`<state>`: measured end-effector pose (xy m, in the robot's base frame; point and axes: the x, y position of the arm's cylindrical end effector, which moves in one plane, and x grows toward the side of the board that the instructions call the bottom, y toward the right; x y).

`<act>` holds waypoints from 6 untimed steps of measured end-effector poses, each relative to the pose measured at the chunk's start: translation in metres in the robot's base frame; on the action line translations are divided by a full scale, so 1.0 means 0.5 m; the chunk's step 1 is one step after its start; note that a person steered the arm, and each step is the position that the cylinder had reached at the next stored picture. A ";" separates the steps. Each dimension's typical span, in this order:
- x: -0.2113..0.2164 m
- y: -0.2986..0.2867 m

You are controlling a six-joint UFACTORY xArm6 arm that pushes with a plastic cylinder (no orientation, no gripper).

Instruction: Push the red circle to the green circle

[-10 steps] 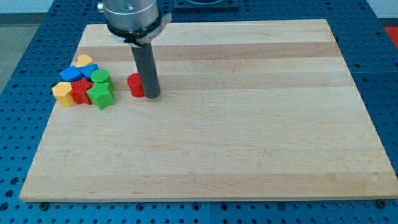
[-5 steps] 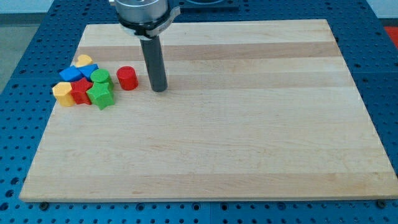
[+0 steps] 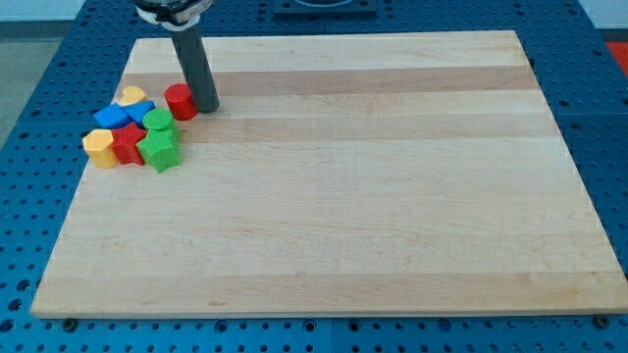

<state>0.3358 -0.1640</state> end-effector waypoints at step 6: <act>-0.030 -0.022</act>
